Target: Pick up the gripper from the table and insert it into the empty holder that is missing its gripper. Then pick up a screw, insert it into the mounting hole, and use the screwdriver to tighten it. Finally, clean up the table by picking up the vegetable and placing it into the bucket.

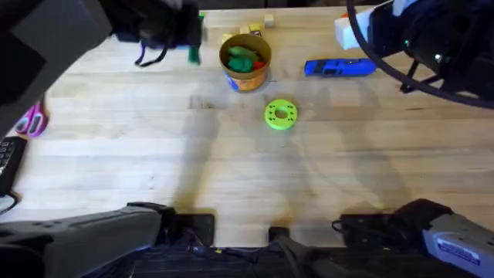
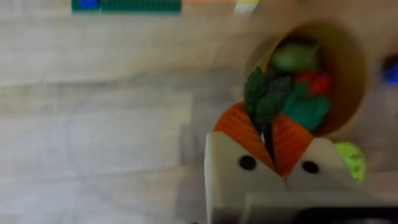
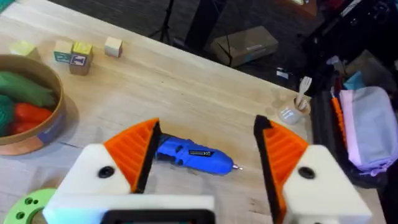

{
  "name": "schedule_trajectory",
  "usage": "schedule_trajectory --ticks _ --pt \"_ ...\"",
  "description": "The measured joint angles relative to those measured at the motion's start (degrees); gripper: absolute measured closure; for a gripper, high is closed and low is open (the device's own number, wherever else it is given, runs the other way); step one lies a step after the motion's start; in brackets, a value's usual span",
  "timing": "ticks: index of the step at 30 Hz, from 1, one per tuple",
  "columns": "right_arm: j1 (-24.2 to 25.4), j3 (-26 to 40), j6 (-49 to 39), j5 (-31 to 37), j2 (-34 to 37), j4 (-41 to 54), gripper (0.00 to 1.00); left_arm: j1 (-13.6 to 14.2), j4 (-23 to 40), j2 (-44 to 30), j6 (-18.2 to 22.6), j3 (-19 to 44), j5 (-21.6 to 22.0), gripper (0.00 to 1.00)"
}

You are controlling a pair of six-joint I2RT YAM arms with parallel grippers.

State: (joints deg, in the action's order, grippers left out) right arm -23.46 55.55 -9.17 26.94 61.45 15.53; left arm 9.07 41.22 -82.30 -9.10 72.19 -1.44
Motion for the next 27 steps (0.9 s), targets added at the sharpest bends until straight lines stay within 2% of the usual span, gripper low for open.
schedule_trajectory --ticks 2,6,10,15,20,26,27 --pt "0.00 0.00 0.02 0.00 0.00 0.00 0.091 1.87 -6.43 -0.06 -5.65 0.29 -1.29 0.982" --pt "0.00 0.00 0.00 0.00 0.00 0.00 0.091 6.65 -15.98 -2.17 -20.89 0.29 -2.64 0.982" --pt "0.00 0.00 0.00 0.00 0.00 0.00 0.091 11.35 -19.44 -5.50 -30.85 0.29 -1.44 0.982" --pt "0.00 0.00 0.02 0.00 0.00 0.00 0.092 15.37 -19.38 -9.43 -39.12 0.27 2.69 0.983" --pt "0.00 0.00 0.00 0.00 0.00 0.00 0.091 15.57 -19.40 -11.63 -46.36 0.27 5.01 0.983" --pt "0.00 0.00 0.02 0.00 0.00 0.00 0.092 15.53 -19.22 -12.00 -49.47 0.27 7.49 0.983" --pt "0.00 0.00 0.02 0.00 0.00 -0.01 0.091 15.53 -19.17 -12.00 -49.56 0.27 7.70 0.940"
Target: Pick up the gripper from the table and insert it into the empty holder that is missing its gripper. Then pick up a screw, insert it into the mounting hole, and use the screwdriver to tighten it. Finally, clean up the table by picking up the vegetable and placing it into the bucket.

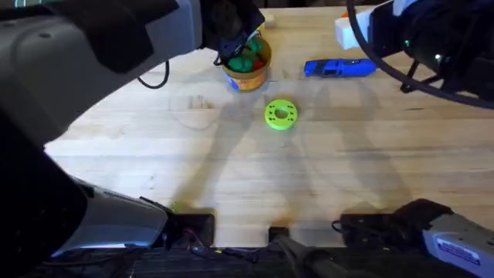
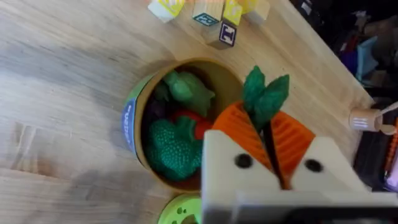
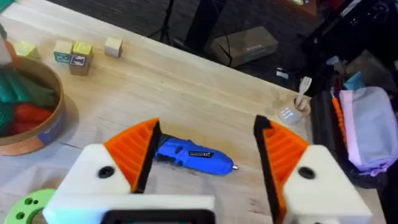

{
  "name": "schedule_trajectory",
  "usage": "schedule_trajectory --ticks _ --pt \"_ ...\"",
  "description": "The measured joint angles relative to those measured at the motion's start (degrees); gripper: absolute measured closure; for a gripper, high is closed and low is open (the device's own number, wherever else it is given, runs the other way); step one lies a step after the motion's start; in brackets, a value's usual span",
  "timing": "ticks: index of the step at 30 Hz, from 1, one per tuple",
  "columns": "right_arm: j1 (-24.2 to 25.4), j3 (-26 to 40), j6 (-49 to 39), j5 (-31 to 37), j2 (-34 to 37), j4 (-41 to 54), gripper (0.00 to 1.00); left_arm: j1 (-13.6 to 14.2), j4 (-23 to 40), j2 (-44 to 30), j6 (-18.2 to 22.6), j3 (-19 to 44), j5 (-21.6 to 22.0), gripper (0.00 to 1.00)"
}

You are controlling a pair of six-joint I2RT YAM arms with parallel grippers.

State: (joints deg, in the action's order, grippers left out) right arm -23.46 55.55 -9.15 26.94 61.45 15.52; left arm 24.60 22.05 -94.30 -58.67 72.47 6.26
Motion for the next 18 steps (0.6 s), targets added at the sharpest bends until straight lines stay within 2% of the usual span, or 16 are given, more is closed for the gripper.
schedule_trajectory --ticks 1,5,6,8,11,15,18 --pt "0.00 0.00 -0.01 0.00 0.00 -0.03 0.091 0.00 -0.03 0.00 -0.23 0.00 0.09 0.804" --pt "0.00 0.00 -0.02 0.00 0.00 -0.01 0.091 0.00 -0.19 0.00 -0.53 0.00 0.07 0.155" --pt "0.00 0.00 -0.01 0.00 0.00 0.24 0.092 0.00 -0.24 0.00 -0.54 0.00 0.06 0.051" --pt "0.00 0.00 0.00 0.00 0.00 1.69 0.092 0.00 -0.25 0.00 0.51 0.00 0.05 0.011" --pt "0.00 0.00 0.02 0.00 0.02 3.77 0.092 0.02 -0.23 0.09 4.87 0.00 0.02 0.006" --pt "-0.58 0.02 0.16 -0.01 -0.02 5.65 0.090 0.02 0.17 1.51 14.45 0.05 0.02 0.006" --pt "-1.20 1.28 0.48 -1.61 -0.24 12.09 0.089 0.02 3.60 4.99 22.98 0.78 0.05 0.005"
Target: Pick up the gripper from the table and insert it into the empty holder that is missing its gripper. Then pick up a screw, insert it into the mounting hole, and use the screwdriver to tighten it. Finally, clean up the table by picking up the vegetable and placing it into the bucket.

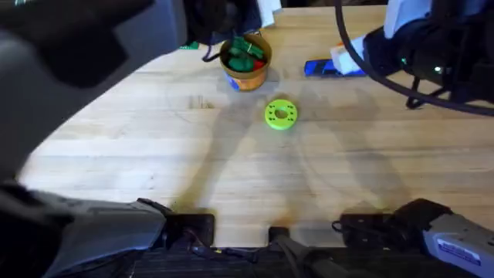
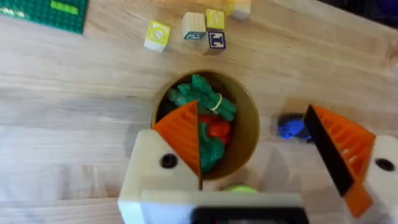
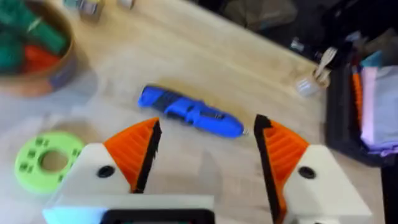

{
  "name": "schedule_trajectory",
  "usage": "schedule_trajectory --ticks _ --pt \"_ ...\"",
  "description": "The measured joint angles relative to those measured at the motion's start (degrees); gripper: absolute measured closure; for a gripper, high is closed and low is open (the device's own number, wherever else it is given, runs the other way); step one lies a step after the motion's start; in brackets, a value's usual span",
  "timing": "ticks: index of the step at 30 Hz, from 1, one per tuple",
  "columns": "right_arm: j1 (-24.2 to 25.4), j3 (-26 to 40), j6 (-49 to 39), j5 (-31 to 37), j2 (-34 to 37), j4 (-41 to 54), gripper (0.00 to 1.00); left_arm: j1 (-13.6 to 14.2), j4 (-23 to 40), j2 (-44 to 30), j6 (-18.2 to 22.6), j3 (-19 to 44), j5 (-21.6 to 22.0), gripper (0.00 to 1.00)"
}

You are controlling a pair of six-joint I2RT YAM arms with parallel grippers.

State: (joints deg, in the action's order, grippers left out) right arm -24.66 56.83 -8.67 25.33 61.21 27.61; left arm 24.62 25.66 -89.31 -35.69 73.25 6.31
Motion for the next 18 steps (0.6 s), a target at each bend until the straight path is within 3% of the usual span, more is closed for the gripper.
schedule_trajectory --ticks 4,10,13,18 --pt "-0.07 6.33 1.77 -4.11 -0.05 11.96 0.088 0.00 6.98 7.14 12.03 1.95 0.31 0.006" --pt "-0.09 16.55 5.14 -9.89 -1.40 27.19 0.089 0.00 23.88 18.72 30.25 3.48 0.90 0.006" --pt "-0.09 18.39 7.47 -11.46 -2.14 30.96 0.089 0.00 30.63 21.87 35.59 3.50 1.01 0.006" --pt "-0.09 18.54 9.44 -12.65 -2.54 33.59 0.088 0.00 36.10 24.68 39.59 3.50 1.03 0.006"
